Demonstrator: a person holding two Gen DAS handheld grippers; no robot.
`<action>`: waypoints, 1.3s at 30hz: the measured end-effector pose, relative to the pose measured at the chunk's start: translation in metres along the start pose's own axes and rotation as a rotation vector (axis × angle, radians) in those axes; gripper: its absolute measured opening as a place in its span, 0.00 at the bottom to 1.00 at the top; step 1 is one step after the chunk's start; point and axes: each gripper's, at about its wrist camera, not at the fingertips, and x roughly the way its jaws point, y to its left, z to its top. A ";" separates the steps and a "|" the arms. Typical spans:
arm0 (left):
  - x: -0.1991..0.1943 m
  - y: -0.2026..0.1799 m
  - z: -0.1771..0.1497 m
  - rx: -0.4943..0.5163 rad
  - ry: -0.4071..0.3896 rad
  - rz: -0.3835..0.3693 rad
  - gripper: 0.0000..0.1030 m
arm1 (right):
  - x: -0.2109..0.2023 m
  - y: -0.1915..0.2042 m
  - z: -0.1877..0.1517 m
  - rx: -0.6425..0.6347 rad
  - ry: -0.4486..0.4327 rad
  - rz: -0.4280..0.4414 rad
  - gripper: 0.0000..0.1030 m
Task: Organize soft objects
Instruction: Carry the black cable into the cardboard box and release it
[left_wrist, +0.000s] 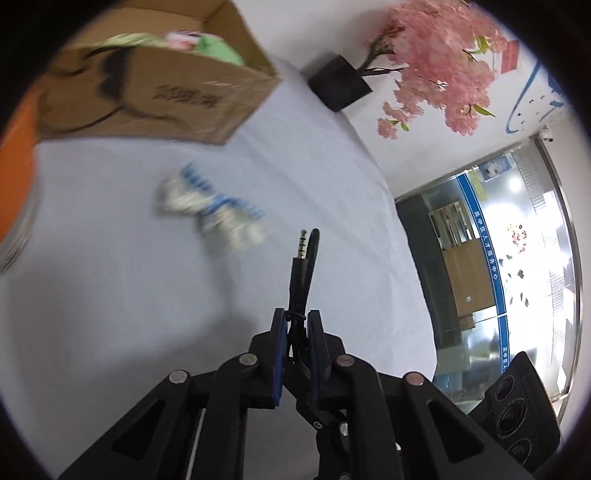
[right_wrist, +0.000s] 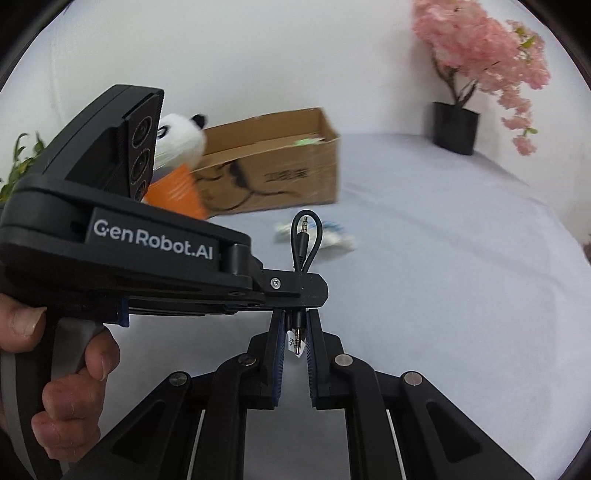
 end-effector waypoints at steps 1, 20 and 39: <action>0.004 -0.004 0.006 0.011 -0.007 -0.007 0.09 | 0.001 -0.010 0.006 0.011 -0.011 -0.018 0.08; -0.040 -0.016 0.144 -0.008 -0.360 -0.002 0.09 | 0.056 -0.044 0.166 -0.068 -0.250 0.117 0.09; -0.127 -0.010 0.131 -0.009 -0.460 0.226 0.66 | 0.106 -0.008 0.186 -0.080 -0.147 0.249 0.69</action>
